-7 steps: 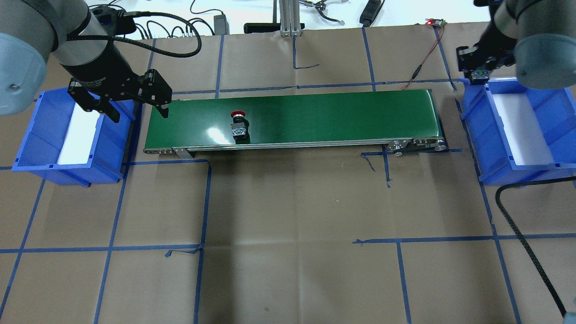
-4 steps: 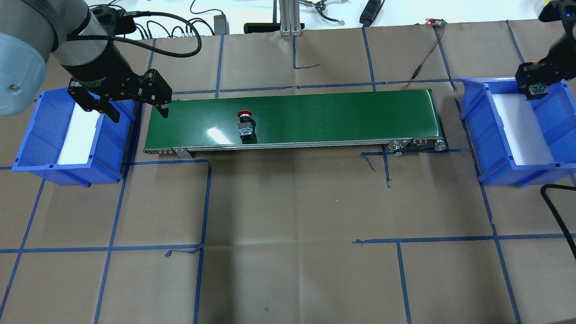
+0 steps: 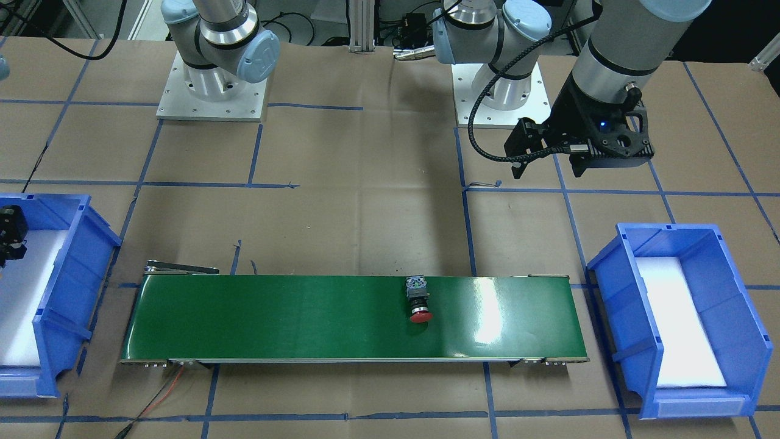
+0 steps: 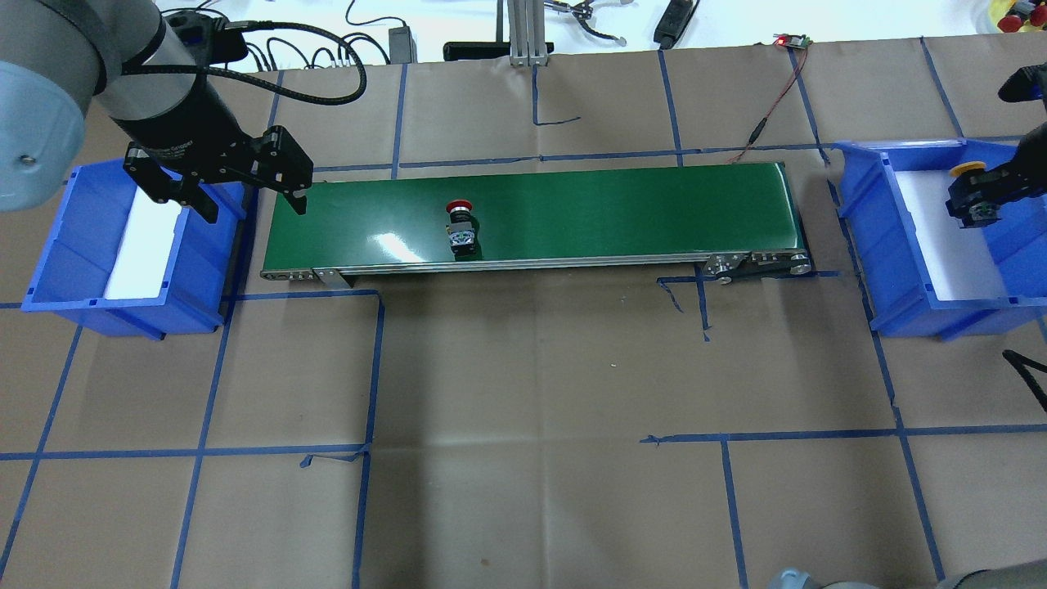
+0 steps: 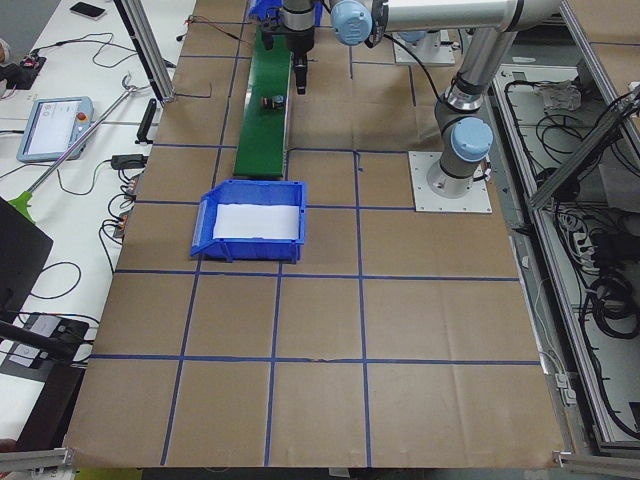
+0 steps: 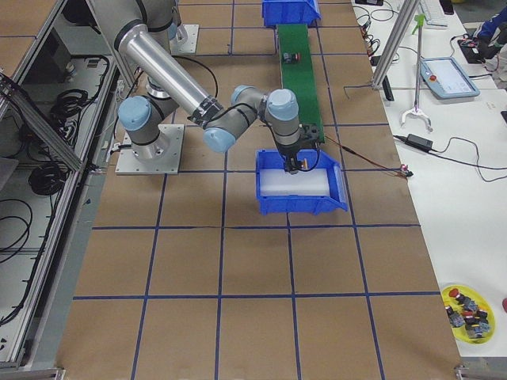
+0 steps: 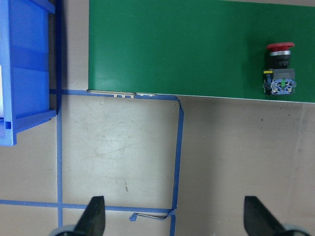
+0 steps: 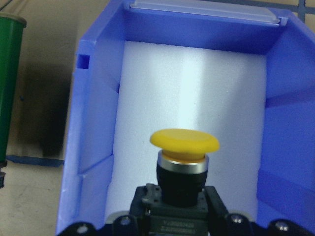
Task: Transport two buttons from left to right
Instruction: 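Lower the yellow button into the bin and open the right gripper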
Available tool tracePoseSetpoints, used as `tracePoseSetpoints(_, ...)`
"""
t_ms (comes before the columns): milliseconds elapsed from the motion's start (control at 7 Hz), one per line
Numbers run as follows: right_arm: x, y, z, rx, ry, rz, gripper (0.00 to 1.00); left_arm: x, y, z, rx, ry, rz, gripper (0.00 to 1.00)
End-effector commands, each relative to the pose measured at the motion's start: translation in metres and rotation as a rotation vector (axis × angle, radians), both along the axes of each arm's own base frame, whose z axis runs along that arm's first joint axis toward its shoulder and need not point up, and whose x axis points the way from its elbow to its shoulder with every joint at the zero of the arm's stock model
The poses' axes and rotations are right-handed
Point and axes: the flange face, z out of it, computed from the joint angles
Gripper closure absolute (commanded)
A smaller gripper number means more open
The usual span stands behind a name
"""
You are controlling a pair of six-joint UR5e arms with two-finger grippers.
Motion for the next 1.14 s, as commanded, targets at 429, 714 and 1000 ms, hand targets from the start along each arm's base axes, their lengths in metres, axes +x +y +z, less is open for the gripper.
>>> tracePoseSetpoints(429, -0.006, 0.012, -0.073, 0.017, -0.007, 0.006, 0.96, 0.0, 0.0, 0.0, 0.0, 0.0, 0.0, 0.0)
tracePoseSetpoints(714, -0.005, 0.015, -0.081, 0.031, -0.014, 0.004, 0.92, 0.0, -0.001, 0.0, -0.002, 0.0, 0.0, 0.0)
tracePoseSetpoints(1000, -0.005, 0.014, -0.08, 0.024, -0.01, 0.004, 0.48, 0.0, -0.001, 0.0, -0.002, 0.0, 0.0, 0.0)
